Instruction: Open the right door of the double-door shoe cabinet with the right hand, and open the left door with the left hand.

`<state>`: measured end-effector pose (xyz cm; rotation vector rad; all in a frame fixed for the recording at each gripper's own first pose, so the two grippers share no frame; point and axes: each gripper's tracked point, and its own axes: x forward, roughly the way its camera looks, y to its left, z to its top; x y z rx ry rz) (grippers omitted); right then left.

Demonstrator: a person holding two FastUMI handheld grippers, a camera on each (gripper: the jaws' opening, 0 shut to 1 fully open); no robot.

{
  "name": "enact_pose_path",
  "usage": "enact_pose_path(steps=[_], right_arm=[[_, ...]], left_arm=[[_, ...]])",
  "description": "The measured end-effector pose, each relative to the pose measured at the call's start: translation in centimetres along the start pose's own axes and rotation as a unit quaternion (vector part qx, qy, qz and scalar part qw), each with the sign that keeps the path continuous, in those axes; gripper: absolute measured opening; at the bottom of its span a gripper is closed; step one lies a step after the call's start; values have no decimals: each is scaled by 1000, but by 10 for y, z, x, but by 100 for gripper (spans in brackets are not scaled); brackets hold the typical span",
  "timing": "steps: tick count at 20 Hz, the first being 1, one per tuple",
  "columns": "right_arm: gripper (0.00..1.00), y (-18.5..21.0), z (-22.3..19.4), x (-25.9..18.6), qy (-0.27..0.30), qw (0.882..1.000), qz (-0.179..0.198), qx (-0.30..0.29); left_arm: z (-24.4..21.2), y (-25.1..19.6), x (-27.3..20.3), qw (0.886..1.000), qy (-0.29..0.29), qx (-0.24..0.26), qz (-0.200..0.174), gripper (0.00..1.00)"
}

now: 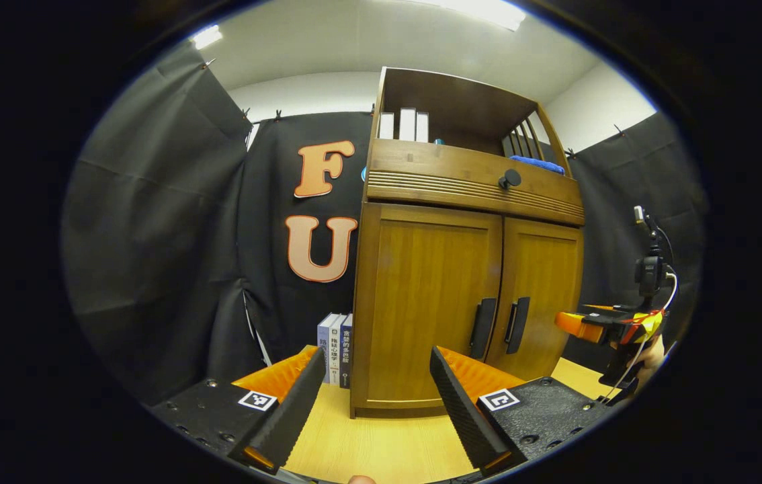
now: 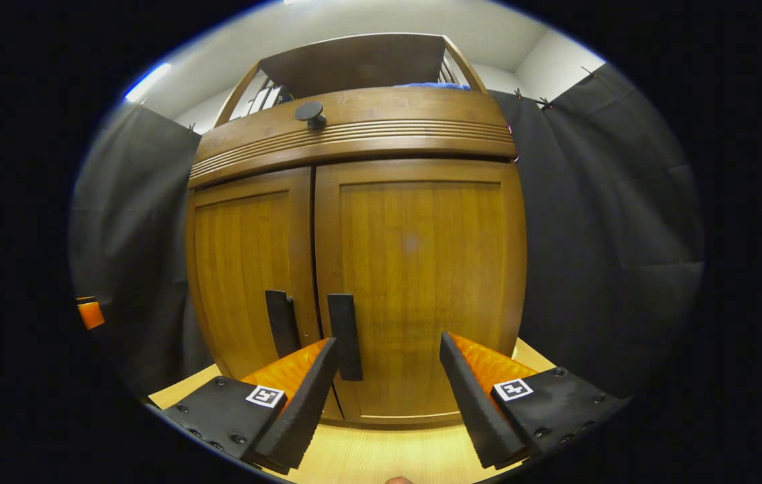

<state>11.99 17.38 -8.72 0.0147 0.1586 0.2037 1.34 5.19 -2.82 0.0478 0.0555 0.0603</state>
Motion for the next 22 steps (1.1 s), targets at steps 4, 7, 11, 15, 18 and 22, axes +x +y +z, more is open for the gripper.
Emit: enact_pose_path(steps=[4, 7, 11, 15, 18, 22], right_arm=[[98, 15, -12, 26, 15, 1000, 11, -4], [98, 23, -22, 43, 30, 999, 18, -10], [100, 36, -32, 66, 38, 999, 19, -15], [87, 41, -35, 80, 40, 999, 18, -17], [84, 43, -37, 92, 42, 999, 17, -16], [74, 43, -38, 99, 39, 999, 10, -13]], left_arm=[[-4, 8, 4, 1000, 1, 2, 6, 94], [-4, 13, 5, 1000, -1, 7, 10, 94], [-2, 18, 4, 1000, -8, 16, 13, 92], [1, 21, 2, 1000, -14, 16, 16, 92], [2, 23, 1, 1000, -16, 20, 18, 94], [2, 24, -1, 999, -18, 18, 20, 94]])
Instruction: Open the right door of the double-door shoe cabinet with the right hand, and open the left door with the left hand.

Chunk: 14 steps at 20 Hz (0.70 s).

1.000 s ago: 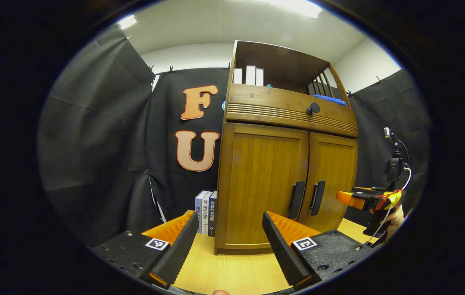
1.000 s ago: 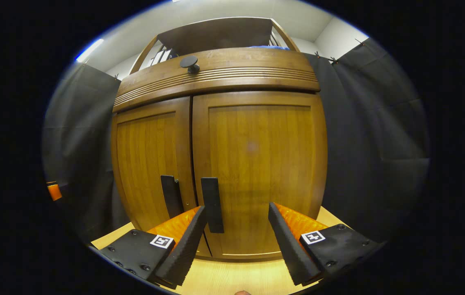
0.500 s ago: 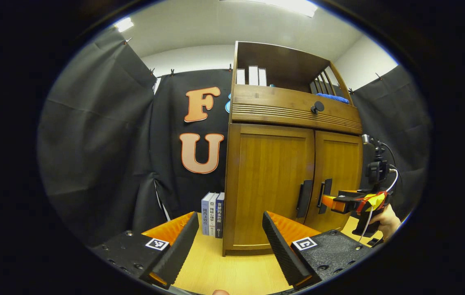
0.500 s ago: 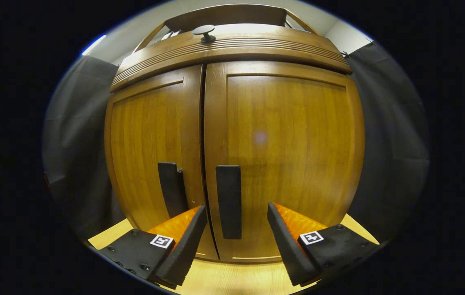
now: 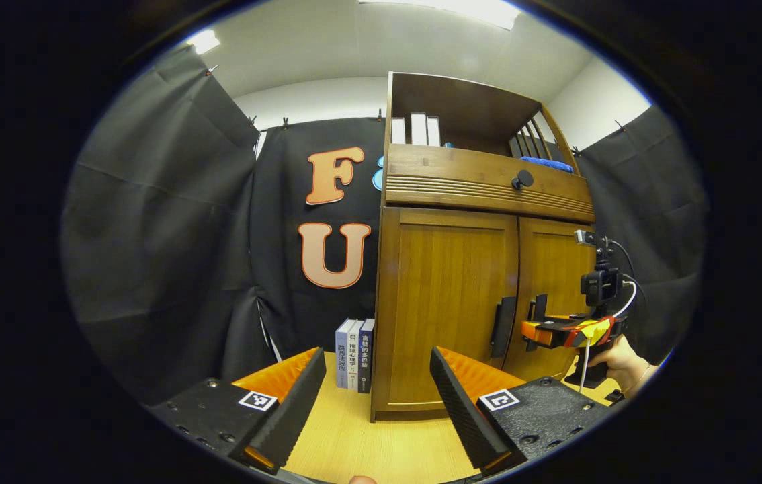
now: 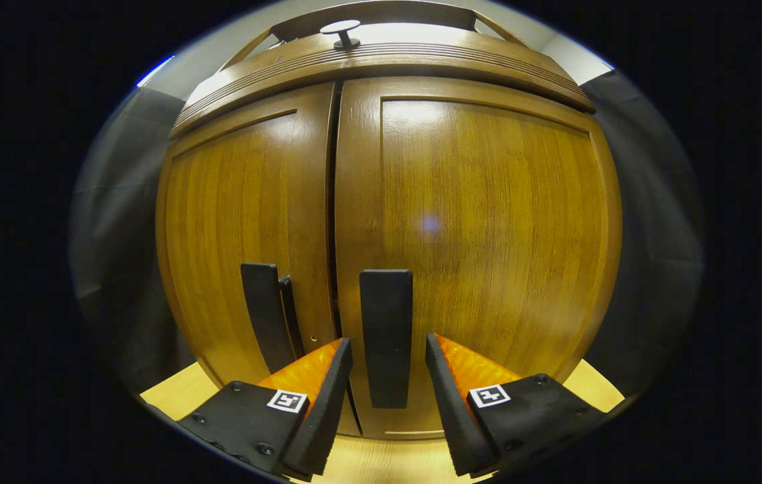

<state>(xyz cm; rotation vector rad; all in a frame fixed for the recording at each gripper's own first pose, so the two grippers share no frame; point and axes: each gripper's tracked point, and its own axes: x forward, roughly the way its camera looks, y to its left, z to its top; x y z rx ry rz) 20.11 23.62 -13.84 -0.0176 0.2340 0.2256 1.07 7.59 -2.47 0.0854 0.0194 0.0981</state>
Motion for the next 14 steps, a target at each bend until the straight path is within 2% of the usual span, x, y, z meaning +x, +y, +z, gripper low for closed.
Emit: enact_pose_path(steps=[5, 6, 7, 8, 9, 10, 12, 14], right_arm=[[50, -3, 0, 4, -3, 1000, -3, 16], [63, -2, -1, 5, -4, 1000, -1, 25], [49, -3, -3, 4, -1, 999, 3, 37], [43, -2, -7, 6, 6, 999, 6, 46], [43, 0, -8, 5, 11, 998, 14, 52], [43, 0, -6, 10, 5, 998, 15, 54], [36, -2, -5, 7, 4, 999, 12, 45], [37, -4, -8, 2, -2, 1000, 7, 25]], left_arm=[[1, 2, -7, 1000, -3, 0, 2, 94], [1, 3, -8, 1000, -4, -2, 4, 94], [-1, 4, -10, 1000, -1, -6, 6, 94], [-3, 4, -12, 1000, 2, -11, 7, 94], [-3, 5, -14, 1000, 4, -15, 9, 97], [-3, 5, -16, 1000, 6, -16, 11, 94], [-1, 4, -21, 1000, 3, -13, 12, 92], [1, 3, -26, 1000, 0, -12, 12, 92]])
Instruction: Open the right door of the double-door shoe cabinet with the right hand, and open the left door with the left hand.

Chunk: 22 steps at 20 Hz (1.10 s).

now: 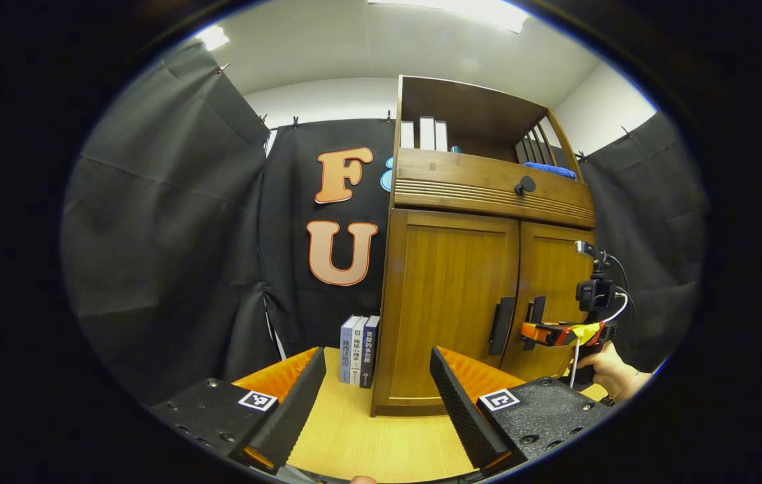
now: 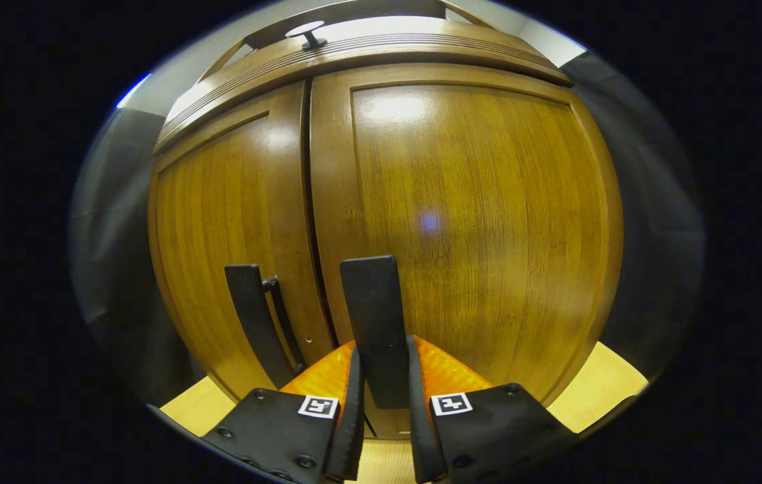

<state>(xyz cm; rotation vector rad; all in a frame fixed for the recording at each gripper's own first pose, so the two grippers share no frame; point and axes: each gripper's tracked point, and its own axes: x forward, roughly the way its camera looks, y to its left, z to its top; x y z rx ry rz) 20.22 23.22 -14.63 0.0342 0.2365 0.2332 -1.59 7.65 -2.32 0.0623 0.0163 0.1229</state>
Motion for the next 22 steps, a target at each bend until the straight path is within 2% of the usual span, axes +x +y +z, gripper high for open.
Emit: enact_pose_path(steps=[3, 5, 6, 7, 13, 14, 15, 16, 17, 20, 22], right_arm=[[33, -2, -3, -15, -1, 1000, 2, -5], [37, -3, -5, -28, 0, 1000, 7, -12], [33, -4, -6, -36, -4, 1000, 9, -18], [34, -6, -7, -44, -7, 1000, 11, -24], [33, -17, -8, -79, -10, 1000, 17, -21], [29, -19, -8, -86, -12, 1000, 18, -22], [33, -22, -8, -91, -14, 999, 19, -22], [29, -24, -7, -95, -15, 999, 21, -21], [33, -26, -6, -99, -15, 999, 22, -22], [26, -33, -7, -112, -18, 999, 20, -32], [29, -37, -6, -117, -22, 999, 17, -37]], left_arm=[[2, 0, -6, 1000, -2, 6, 2, 94], [3, -2, -10, 1000, -5, 7, 1, 94], [4, -4, -12, 1000, -7, 8, -1, 94], [5, -5, -15, 1000, -9, 9, -3, 92], [7, -18, -32, 1000, -11, 7, -20, 94], [7, -20, -35, 1000, -11, 8, -21, 94], [7, -22, -37, 1000, -11, 8, -23, 94], [8, -24, -39, 1000, -12, 8, -24, 94], [9, -26, -40, 1000, -13, 8, -27, 94], [9, -34, -44, 999, -12, 6, -34, 94], [7, -36, -46, 999, -8, 5, -36, 94]])
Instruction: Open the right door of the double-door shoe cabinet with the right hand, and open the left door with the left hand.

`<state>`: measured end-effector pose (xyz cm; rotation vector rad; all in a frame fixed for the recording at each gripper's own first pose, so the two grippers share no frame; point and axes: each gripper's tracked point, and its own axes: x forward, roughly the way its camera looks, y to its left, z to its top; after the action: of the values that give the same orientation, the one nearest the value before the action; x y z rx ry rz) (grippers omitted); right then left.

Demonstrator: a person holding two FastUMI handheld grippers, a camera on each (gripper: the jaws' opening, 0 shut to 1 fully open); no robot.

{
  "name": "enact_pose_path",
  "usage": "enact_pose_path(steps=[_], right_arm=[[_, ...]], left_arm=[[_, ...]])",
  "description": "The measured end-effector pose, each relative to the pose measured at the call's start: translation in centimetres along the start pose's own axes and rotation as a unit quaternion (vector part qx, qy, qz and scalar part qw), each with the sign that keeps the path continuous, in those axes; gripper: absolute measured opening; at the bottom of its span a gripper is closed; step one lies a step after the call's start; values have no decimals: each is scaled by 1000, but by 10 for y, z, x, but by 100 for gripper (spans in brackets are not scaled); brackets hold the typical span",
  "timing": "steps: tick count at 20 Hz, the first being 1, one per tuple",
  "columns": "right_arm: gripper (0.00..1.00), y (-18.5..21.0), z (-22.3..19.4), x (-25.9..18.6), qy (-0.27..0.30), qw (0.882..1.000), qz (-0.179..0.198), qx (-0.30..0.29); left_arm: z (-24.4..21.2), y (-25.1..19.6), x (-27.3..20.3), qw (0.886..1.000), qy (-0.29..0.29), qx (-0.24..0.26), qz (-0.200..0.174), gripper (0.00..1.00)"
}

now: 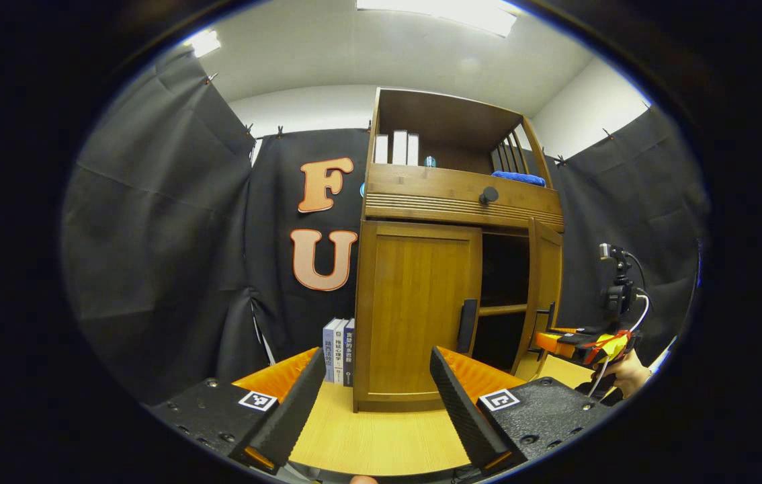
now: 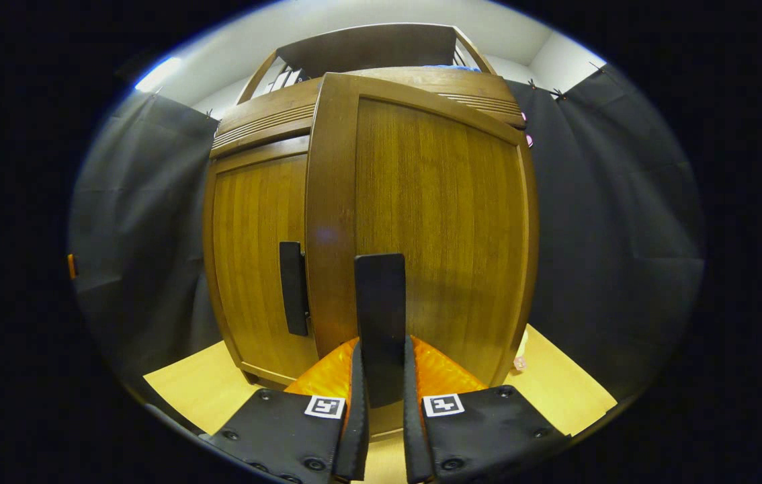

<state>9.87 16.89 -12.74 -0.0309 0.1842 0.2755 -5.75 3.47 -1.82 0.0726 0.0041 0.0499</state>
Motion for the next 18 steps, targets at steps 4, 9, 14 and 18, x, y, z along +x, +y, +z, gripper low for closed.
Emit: enact_pose_path(steps=[4, 9, 14, 18], right_arm=[[25, -7, 0, -11, -1, 1000, -1, 8], [25, -27, -1, -35, -3, 1000, -10, 14], [24, -51, 0, -53, -5, 999, -32, 5], [28, -76, 0, -70, -9, 999, -51, 1]], left_arm=[[-3, -2, -1, 1000, 7, -6, -3, 94], [-3, -11, 0, 1000, 8, -10, -9, 92], [-1, -24, 1, 1000, 6, -13, -22, 92], [-2, -38, 2, 999, 9, -12, -36, 92]])
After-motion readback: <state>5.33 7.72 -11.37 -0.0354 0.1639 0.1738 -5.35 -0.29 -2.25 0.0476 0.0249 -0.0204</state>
